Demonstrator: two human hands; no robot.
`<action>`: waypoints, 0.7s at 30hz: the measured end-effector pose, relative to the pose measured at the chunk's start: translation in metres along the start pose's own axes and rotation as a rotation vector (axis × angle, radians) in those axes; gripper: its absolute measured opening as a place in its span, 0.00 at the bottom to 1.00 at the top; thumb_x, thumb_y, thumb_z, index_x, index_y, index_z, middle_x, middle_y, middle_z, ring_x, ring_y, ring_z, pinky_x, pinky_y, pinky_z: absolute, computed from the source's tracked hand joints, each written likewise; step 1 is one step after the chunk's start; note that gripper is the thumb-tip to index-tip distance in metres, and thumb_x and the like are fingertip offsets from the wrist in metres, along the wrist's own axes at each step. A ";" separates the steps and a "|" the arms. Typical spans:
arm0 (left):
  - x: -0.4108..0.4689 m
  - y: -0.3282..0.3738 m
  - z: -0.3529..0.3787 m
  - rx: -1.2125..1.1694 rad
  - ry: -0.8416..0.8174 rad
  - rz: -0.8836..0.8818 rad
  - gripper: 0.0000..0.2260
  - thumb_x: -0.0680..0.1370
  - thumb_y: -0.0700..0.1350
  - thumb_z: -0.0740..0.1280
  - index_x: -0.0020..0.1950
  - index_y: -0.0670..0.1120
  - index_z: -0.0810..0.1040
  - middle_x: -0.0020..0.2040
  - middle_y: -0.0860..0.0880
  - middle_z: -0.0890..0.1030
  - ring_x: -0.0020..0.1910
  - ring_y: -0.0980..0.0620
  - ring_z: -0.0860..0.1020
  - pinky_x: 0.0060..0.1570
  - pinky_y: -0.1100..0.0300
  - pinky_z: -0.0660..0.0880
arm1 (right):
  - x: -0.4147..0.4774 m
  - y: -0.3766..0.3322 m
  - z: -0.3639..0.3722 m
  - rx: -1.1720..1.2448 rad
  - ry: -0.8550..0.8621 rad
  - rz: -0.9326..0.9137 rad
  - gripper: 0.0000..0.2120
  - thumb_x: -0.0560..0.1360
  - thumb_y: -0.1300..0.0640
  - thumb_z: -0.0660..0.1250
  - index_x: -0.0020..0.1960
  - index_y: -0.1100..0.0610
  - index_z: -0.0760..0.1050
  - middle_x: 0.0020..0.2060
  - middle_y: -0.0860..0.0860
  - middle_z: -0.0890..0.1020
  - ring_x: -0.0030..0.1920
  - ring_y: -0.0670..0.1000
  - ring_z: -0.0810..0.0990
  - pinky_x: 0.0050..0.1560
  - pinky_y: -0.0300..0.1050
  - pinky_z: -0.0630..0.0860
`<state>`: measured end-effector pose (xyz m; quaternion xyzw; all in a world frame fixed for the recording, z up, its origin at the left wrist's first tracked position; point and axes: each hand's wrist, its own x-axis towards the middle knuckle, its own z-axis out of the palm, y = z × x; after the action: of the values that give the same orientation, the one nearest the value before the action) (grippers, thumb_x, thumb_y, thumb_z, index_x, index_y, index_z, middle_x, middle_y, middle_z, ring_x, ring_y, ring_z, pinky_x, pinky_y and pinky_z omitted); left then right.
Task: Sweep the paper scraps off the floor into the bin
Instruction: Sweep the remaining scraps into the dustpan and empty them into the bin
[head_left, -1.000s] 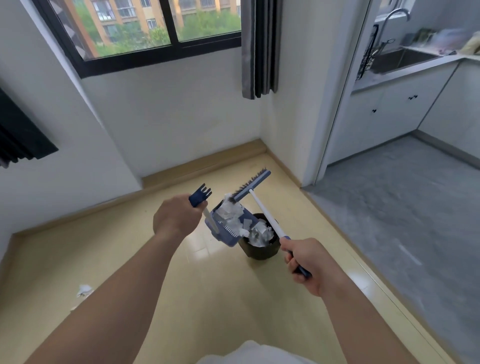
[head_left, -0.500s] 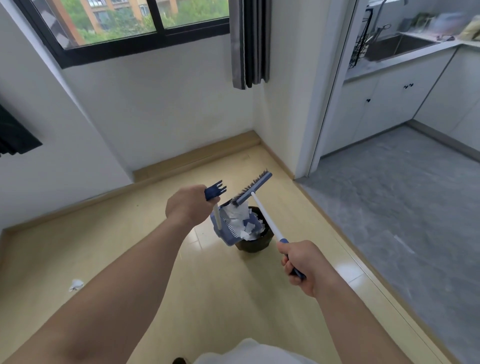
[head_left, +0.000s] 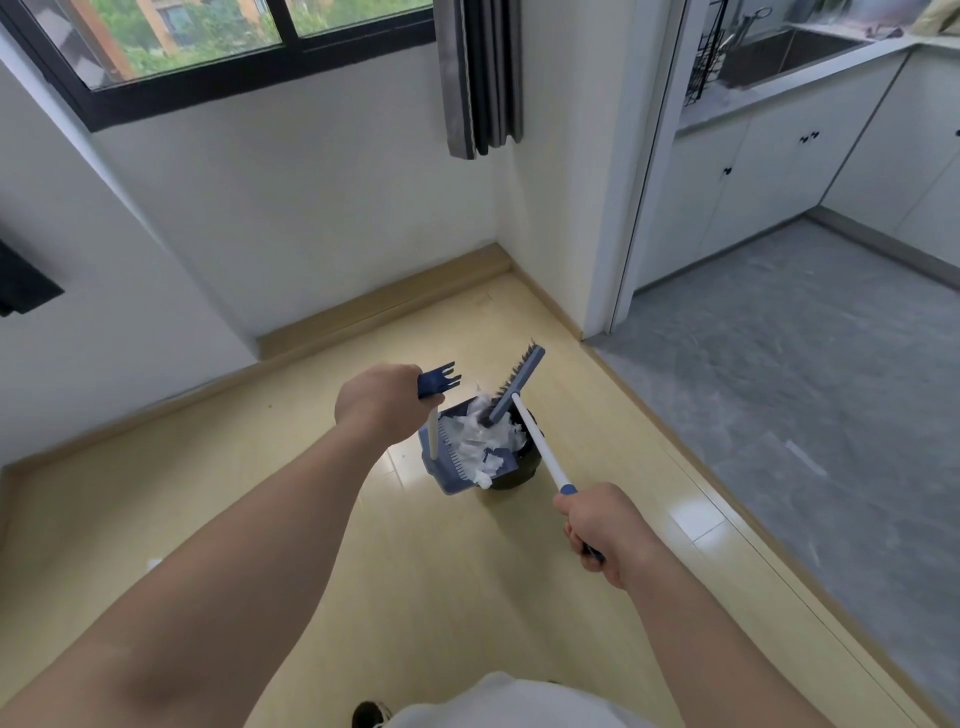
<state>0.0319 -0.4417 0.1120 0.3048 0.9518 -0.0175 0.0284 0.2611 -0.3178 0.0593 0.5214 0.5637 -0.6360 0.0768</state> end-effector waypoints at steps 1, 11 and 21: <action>0.001 -0.001 0.001 0.002 -0.001 0.001 0.14 0.78 0.61 0.62 0.44 0.51 0.75 0.37 0.51 0.76 0.37 0.46 0.77 0.30 0.61 0.65 | 0.001 0.001 0.000 -0.006 0.005 -0.006 0.06 0.77 0.62 0.61 0.41 0.59 0.68 0.28 0.54 0.67 0.25 0.50 0.61 0.26 0.35 0.56; 0.001 -0.009 0.002 -0.002 0.012 -0.011 0.14 0.79 0.60 0.62 0.44 0.51 0.75 0.37 0.51 0.76 0.36 0.46 0.76 0.29 0.62 0.64 | 0.006 0.002 0.001 -0.120 0.068 -0.055 0.08 0.78 0.62 0.59 0.40 0.59 0.68 0.28 0.53 0.66 0.26 0.50 0.61 0.23 0.35 0.58; 0.000 -0.011 0.001 -0.055 0.034 -0.079 0.14 0.79 0.60 0.61 0.45 0.50 0.76 0.35 0.52 0.73 0.37 0.46 0.76 0.29 0.62 0.65 | -0.017 -0.016 -0.004 0.196 -0.025 0.026 0.08 0.78 0.62 0.62 0.40 0.58 0.71 0.27 0.51 0.69 0.20 0.45 0.63 0.21 0.33 0.55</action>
<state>0.0259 -0.4505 0.1108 0.2664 0.9636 0.0128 0.0201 0.2604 -0.3174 0.0826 0.5258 0.4911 -0.6933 0.0406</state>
